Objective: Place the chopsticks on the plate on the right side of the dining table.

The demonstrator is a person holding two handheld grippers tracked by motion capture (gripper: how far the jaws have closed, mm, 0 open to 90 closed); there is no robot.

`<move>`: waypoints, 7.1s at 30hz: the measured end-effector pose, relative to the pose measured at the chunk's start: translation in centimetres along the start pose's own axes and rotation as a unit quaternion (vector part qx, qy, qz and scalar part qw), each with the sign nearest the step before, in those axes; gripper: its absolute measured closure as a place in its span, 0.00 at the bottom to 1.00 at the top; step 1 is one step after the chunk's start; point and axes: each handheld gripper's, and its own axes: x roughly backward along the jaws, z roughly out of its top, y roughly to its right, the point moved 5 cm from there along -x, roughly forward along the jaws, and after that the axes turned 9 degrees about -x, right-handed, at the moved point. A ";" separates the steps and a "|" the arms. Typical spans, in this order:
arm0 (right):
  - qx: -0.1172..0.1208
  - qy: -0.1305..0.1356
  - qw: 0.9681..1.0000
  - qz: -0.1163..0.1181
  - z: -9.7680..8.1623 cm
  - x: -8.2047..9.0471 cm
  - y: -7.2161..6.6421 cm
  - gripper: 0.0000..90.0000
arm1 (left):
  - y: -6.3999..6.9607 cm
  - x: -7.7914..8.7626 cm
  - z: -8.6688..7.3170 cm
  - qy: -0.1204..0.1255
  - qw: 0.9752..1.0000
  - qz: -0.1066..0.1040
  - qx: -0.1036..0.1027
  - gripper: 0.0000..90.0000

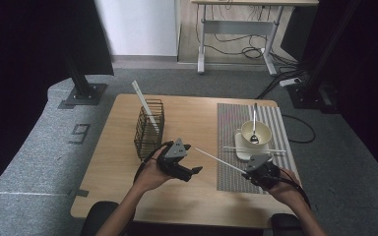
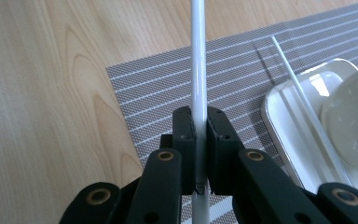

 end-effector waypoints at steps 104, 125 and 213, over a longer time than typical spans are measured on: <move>-0.155 -0.067 0.979 -0.117 -6.9 -4.5 14.6 0.57 | 3.7 -2.9 -11.4 -0.124 0.992 0.029 0.025 0.00; -0.190 -0.054 0.969 -0.145 -7.2 -4.3 15.4 0.49 | 3.7 -3.1 -11.6 -0.135 0.990 0.027 0.028 0.00; -0.263 0.085 0.957 -0.093 -6.1 -8.5 9.5 0.02 | 3.5 -3.3 -11.8 -0.148 0.986 0.004 0.074 0.00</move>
